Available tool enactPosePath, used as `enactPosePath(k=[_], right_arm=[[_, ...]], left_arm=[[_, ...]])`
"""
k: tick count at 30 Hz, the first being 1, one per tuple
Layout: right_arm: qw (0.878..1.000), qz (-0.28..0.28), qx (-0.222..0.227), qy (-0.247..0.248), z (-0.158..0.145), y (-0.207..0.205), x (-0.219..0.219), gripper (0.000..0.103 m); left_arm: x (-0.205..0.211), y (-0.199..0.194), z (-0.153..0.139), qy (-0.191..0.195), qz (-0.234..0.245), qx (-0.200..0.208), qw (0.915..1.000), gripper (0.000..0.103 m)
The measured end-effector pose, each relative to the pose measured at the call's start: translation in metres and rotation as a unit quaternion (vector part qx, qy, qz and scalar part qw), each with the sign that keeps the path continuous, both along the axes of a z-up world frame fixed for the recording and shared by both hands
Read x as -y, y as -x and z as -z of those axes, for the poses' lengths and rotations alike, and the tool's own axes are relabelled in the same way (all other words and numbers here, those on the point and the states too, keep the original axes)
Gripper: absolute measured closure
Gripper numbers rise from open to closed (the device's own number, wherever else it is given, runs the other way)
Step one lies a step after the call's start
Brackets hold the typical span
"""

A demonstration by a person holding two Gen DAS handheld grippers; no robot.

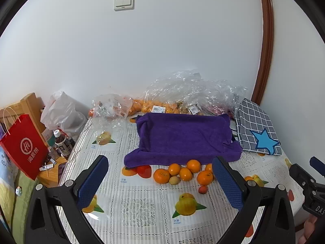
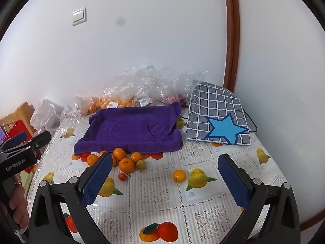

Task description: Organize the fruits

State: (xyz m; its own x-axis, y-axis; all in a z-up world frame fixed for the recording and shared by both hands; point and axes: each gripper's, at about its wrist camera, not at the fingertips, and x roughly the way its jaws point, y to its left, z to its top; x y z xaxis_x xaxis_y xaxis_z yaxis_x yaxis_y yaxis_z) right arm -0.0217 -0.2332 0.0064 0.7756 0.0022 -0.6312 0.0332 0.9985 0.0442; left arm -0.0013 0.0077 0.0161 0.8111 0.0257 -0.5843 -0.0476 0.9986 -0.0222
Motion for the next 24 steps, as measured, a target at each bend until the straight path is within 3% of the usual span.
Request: enactPosePath(k=[19,24], right_arm=[[1.000,-0.021,-0.002,0.005,0.0021,-0.0010,-0.0106,0.001],[1.000,-0.021,0.000,0.006,0.0010,0.0007,-0.0108,0.001]], left_arm=[[-0.0036,0.0083,0.0045,-0.006,-0.019,0.011,0.9997,0.000],[-0.0048,0.0081,0.0050,0.014,-0.001,0.008,0.9999,0.000]])
